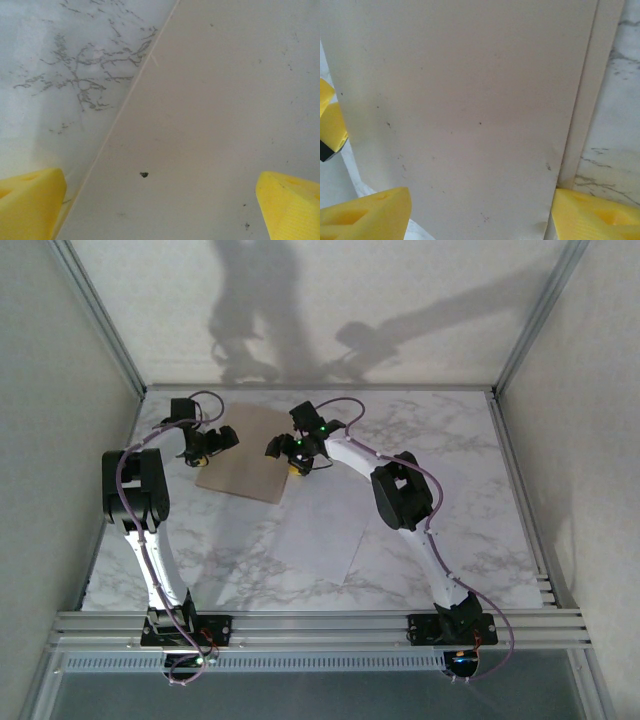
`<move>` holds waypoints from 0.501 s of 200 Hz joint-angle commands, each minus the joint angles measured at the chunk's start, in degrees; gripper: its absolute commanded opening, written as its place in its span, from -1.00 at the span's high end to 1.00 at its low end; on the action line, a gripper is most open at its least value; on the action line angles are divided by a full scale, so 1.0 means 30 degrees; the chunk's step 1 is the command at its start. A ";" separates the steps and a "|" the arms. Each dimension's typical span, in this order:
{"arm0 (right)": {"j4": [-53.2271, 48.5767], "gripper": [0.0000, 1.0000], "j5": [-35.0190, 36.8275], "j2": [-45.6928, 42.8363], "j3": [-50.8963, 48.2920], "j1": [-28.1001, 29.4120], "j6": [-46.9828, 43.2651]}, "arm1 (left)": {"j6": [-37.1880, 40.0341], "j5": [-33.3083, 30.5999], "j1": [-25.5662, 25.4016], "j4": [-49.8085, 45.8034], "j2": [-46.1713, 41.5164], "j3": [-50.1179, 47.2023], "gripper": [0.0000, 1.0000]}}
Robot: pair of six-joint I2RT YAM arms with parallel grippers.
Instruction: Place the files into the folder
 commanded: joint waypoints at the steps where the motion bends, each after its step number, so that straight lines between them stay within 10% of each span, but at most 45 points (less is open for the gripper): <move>1: 0.1212 -0.50 -0.1679 0.0036 0.0263 0.0219 0.0997 | -0.0147 0.1110 -0.0213 -0.0529 -0.0850 -0.0204 -0.94; 100: 0.2965 -0.42 -0.2846 -0.2865 -0.1175 -0.0103 0.2503 | -0.0456 0.1397 -0.0191 -0.0687 -0.2009 -0.0874 -0.95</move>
